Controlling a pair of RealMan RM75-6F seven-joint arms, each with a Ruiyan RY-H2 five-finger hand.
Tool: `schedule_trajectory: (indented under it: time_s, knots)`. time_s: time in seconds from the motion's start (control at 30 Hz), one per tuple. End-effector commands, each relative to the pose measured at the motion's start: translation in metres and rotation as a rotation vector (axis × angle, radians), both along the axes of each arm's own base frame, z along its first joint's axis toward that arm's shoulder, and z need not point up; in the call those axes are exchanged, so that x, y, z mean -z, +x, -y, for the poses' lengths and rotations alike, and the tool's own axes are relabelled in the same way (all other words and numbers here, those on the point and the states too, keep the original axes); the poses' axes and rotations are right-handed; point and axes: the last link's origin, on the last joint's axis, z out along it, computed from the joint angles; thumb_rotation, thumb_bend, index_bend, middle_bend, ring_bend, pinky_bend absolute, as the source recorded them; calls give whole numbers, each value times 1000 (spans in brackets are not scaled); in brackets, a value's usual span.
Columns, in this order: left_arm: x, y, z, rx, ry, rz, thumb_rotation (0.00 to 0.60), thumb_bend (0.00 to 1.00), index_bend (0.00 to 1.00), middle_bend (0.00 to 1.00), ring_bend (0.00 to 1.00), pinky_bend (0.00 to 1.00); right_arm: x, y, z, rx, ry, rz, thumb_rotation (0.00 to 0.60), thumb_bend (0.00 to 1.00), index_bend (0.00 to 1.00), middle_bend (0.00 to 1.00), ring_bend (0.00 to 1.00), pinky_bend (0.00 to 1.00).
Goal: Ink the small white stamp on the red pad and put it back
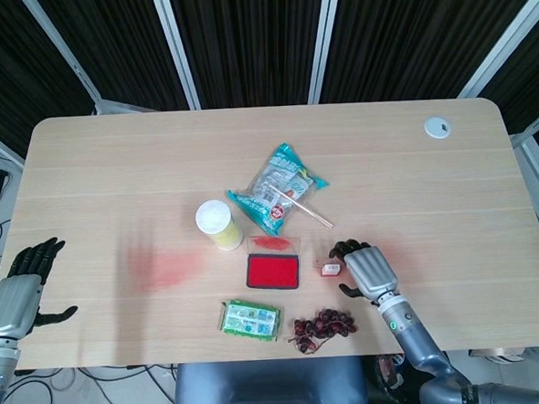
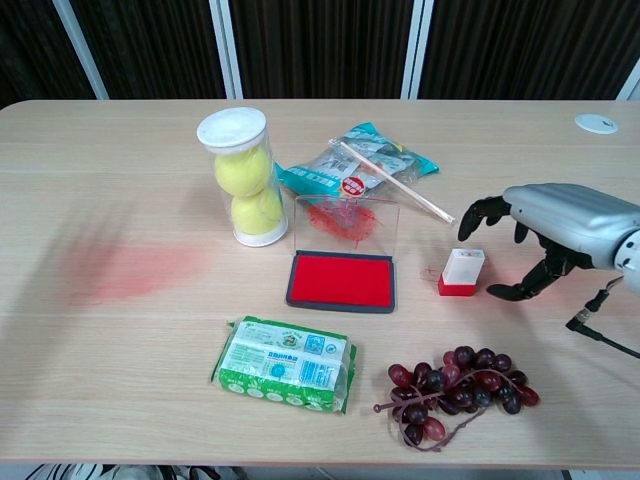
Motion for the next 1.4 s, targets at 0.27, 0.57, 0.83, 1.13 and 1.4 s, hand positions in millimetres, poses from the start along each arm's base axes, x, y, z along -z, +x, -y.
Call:
schedule_trajectory:
  time_s: [0.27, 0.57, 0.83, 1.13, 1.4]
  knots:
    - [0, 0, 0, -2, -4, 2, 600, 36, 43, 0, 0, 0, 9, 3, 4, 10, 10, 4, 600, 386, 399, 317, 265, 361]
    - [0, 0, 0, -6, -10, 7, 600, 36, 47, 0, 0, 0, 16, 3, 9, 25, 17, -4, 600, 389, 442, 330, 267, 361]
    - [0, 0, -1, -9, -14, 10, 600, 36, 47, 0, 0, 0, 20, 3, 11, 31, 21, -7, 600, 402, 466, 342, 274, 362]
    - [0, 0, -1, -12, -19, 14, 600, 36, 47, 0, 0, 0, 25, 5, 13, 38, 27, -1, 600, 440, 492, 354, 283, 361]
    - [0, 0, -1, -13, -22, 17, 600, 36, 47, 0, 0, 0, 28, 5, 14, 40, 30, -3, 600, 485, 510, 366, 285, 362]
